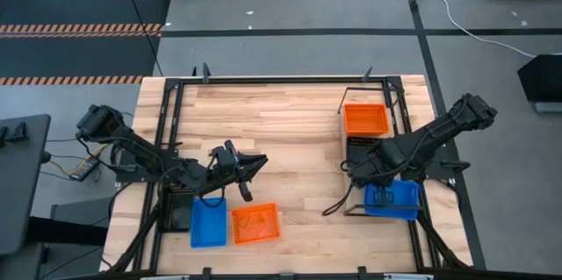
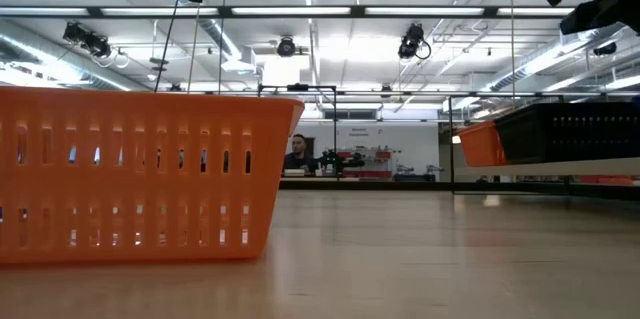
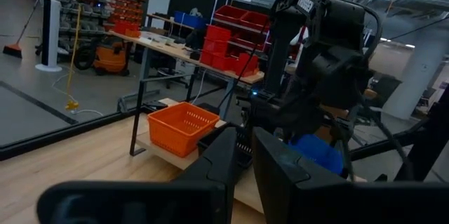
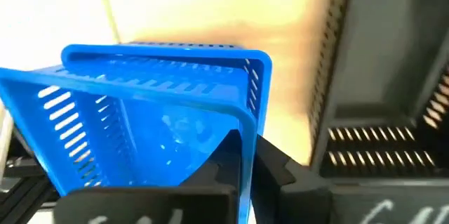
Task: Stack baskets on shelf by color
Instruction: Stack the top blue bin on top of the blue bin on the shelf, then stack the blue bin on top of the blue bin on the shelf
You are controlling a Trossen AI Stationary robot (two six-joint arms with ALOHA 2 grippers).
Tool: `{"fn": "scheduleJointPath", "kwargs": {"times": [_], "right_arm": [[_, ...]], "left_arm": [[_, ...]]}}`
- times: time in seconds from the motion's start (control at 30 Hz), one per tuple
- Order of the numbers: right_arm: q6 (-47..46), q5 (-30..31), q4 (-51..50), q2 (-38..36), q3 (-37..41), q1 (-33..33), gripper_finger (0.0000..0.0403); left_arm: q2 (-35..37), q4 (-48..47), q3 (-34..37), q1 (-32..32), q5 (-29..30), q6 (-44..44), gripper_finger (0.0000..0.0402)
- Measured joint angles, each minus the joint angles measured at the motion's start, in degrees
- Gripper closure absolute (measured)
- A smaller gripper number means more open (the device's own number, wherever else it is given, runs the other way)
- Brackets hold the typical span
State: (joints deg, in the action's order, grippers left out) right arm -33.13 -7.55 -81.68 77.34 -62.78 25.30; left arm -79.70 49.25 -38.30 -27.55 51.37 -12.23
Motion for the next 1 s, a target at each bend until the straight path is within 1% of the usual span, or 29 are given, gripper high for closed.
{"fn": "scheduleJointPath", "kwargs": {"times": [0.13, 0.23, 0.43, 0.63, 0.77, 0.87, 1.0], "right_arm": [[2.25, 0.31, 1.61, 0.0, 0.0, 0.06, 0.0356], [5.57, 1.03, 3.12, 0.0, 0.0, 0.06, 0.0344], [7.32, 5.04, 6.77, 0.0, 0.0, -0.04, 0.0346], [9.02, 4.94, 5.98, 0.0, -0.17, -0.05, 0.0343], [11.18, 5.0, 4.65, 0.0, -2.59, -0.19, 0.034], [12.54, 5.31, 4.61, 0.0, -6.06, -0.4, 0.034], [15.97, 8.81, 4.7, -0.01, -11.35, -0.4, 0.034]], "left_arm": [[0.0, -0.04, 0.0, 0.0, 0.0, 0.0, 0.0349], [0.0, -0.04, 0.0, 0.0, 0.01, 0.0, 0.0349], [0.0, -0.04, 0.0, 0.0, 0.02, 0.0, 0.0349], [0.0, -0.11, 0.0, 0.0, 0.02, 0.0, 0.0349], [0.0, -0.95, 0.0, 0.09, 0.02, -0.07, 0.0349], [-0.09, -2.26, 0.02, 0.09, 0.01, -1.35, 0.0349], [-0.13, -3.93, 0.03, 0.09, 0.0, -3.48, 0.0349]]}}
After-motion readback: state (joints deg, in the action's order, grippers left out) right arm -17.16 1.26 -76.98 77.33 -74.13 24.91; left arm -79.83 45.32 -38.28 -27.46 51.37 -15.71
